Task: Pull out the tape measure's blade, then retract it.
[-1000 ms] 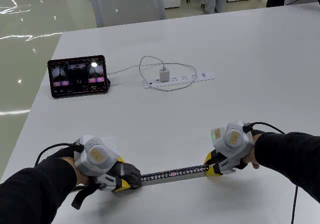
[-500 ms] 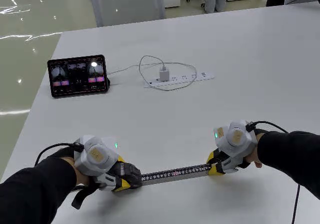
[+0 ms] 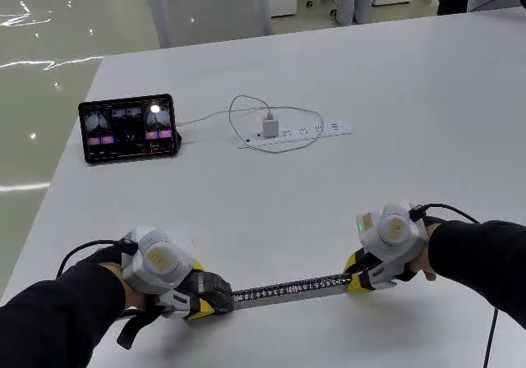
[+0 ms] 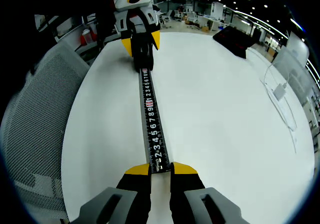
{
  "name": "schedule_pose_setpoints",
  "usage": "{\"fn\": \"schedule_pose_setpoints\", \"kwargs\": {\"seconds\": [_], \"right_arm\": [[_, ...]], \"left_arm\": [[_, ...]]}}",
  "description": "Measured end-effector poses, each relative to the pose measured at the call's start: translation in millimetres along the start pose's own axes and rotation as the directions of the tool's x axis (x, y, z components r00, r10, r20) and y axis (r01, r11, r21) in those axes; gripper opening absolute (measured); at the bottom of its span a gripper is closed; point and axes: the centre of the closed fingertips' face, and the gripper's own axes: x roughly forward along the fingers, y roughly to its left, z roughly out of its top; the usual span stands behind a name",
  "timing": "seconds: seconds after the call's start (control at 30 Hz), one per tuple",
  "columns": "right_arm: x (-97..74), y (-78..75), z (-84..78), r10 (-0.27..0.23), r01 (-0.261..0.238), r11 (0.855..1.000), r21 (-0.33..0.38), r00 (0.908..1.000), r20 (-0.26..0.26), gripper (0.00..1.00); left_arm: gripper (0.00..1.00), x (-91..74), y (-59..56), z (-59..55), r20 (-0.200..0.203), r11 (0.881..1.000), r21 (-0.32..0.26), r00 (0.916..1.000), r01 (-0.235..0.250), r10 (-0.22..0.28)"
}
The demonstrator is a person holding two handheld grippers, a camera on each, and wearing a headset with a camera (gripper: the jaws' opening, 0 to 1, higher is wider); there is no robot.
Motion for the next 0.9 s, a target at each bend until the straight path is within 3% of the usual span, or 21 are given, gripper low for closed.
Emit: {"fn": "schedule_pose_setpoints", "kwargs": {"seconds": [0.9], "right_arm": [[-6.9, -3.4, -11.8, -0.008, 0.008, 1.000, 0.009, 0.9999, -0.009, 0.10]], "left_arm": [[0.31, 1.1, 0.7, -0.2, -0.001, 1.000, -0.002, 1.0000, 0.000, 0.000]]}}
